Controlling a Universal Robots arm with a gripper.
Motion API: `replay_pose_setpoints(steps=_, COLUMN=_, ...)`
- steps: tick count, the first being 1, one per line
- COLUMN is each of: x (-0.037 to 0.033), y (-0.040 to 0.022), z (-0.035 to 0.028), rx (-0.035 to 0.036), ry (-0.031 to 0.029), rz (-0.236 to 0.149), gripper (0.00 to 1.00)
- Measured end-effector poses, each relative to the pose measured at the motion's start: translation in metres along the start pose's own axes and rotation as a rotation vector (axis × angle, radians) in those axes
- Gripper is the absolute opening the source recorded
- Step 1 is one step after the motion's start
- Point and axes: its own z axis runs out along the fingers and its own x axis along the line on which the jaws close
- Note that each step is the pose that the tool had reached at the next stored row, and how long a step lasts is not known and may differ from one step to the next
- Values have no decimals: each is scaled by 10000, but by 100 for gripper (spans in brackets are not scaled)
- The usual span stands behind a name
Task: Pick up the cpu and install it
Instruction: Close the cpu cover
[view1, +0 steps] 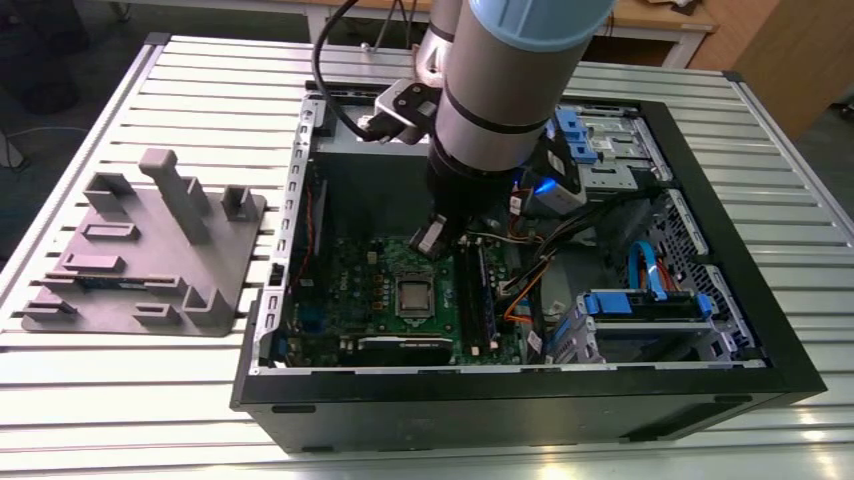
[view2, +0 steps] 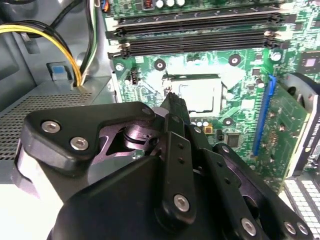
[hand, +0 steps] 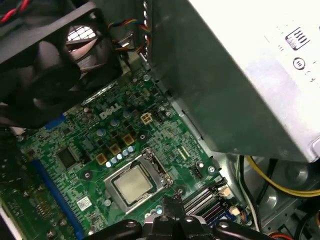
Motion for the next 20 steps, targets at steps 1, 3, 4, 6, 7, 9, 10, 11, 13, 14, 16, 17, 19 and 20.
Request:
replay_pose_setpoints(steps=1, x=1, y=-1, z=0, rx=0, ry=-1, rz=1, gripper=10)
replay_pose_setpoints(steps=3, x=1, y=-1, z=0, rx=0, ry=-1, rz=0, gripper=10)
replay_pose_setpoints(steps=4, x=1, y=-2, z=0, rx=0, ry=0, rz=-1, gripper=10)
replay_pose_setpoints(steps=6, x=1, y=-2, z=-1, rx=0, ry=1, rz=-1, gripper=10)
replay_pose_setpoints(steps=7, x=0, y=-2, z=0, rx=0, ry=0, rz=-1, gripper=10)
replay_pose_setpoints(steps=9, x=-4, y=-3, z=0, rx=0, ry=0, rz=-1, gripper=10)
replay_pose_setpoints(steps=10, x=-8, y=-3, z=0, rx=1, ry=1, rz=-1, gripper=10)
replay_pose_setpoints(steps=11, x=-12, y=-3, z=0, rx=1, ry=2, rz=-1, gripper=10)
replay_pose_setpoints(steps=13, x=-23, y=-3, z=3, rx=1, ry=0, rz=-1, gripper=10)
replay_pose_setpoints(steps=14, x=-31, y=-4, z=4, rx=1, ry=0, rz=-2, gripper=10)
replay_pose_setpoints(steps=16, x=-47, y=-7, z=6, rx=0, ry=1, rz=-2, gripper=10)
replay_pose_setpoints(steps=17, x=-55, y=-9, z=8, rx=0, ry=0, rz=-1, gripper=10)
replay_pose_setpoints(steps=19, x=-67, y=-14, z=11, rx=0, ry=0, rz=-1, gripper=10)
replay_pose_setpoints(steps=20, x=-71, y=-15, z=13, rx=0, ry=-1, rz=-1, gripper=10)
